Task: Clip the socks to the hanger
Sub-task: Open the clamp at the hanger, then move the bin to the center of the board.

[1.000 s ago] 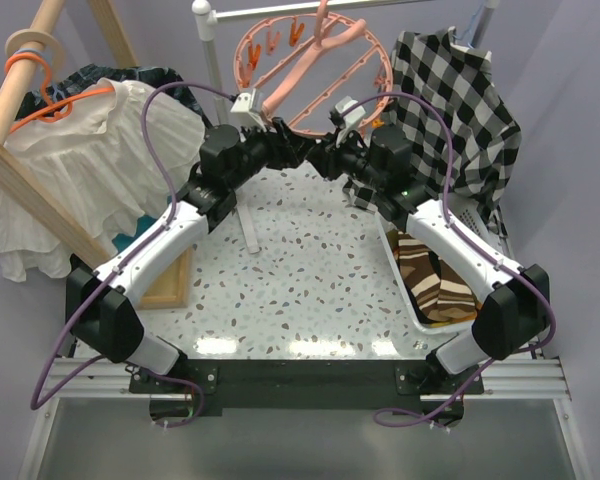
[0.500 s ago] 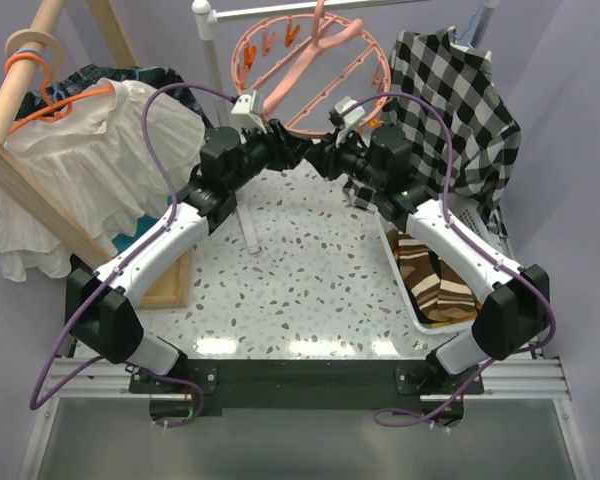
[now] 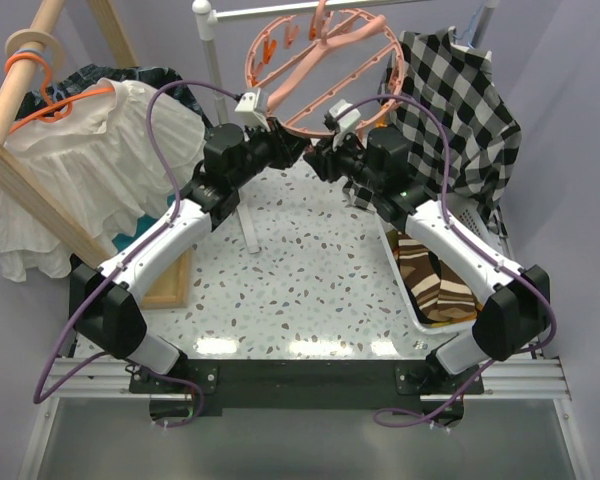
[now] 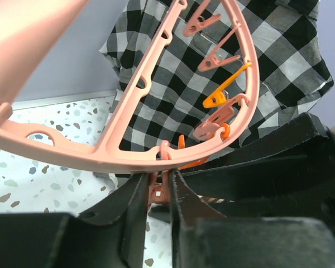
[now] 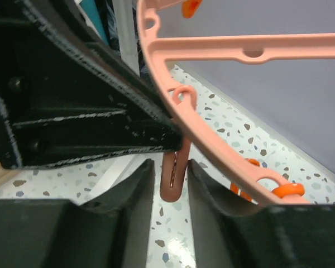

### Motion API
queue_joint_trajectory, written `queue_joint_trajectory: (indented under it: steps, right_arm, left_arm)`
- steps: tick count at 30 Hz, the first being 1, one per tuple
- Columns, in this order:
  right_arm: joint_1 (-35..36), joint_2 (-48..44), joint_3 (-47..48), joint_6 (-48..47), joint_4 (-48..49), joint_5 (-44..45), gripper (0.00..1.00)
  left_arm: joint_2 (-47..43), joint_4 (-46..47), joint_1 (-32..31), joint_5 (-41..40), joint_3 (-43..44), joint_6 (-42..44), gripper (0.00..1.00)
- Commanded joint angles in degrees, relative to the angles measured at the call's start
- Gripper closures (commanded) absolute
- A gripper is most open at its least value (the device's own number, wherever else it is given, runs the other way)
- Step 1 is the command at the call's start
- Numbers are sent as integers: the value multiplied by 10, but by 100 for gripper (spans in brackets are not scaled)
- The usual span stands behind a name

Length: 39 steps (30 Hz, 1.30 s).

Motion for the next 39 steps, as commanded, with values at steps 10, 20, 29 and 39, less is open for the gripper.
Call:
queue_joint_trajectory:
  steps: [10, 20, 29, 39]
  right_arm:
    - [12, -122, -6, 25, -218, 179, 31]
    - [-79, -152, -72, 128, -417, 323, 32]
    - [-196, -54, -73, 191, -400, 265, 40]
    - [-216, -6, -170, 231, -396, 225, 50]
  left_arm:
    - [6, 16, -2, -25, 27, 18, 85]
    - [-3, 15, -1, -31, 17, 15, 84]
    - [-16, 15, -1, -38, 8, 15, 84]
    - [-24, 12, -2, -40, -5, 16, 85]
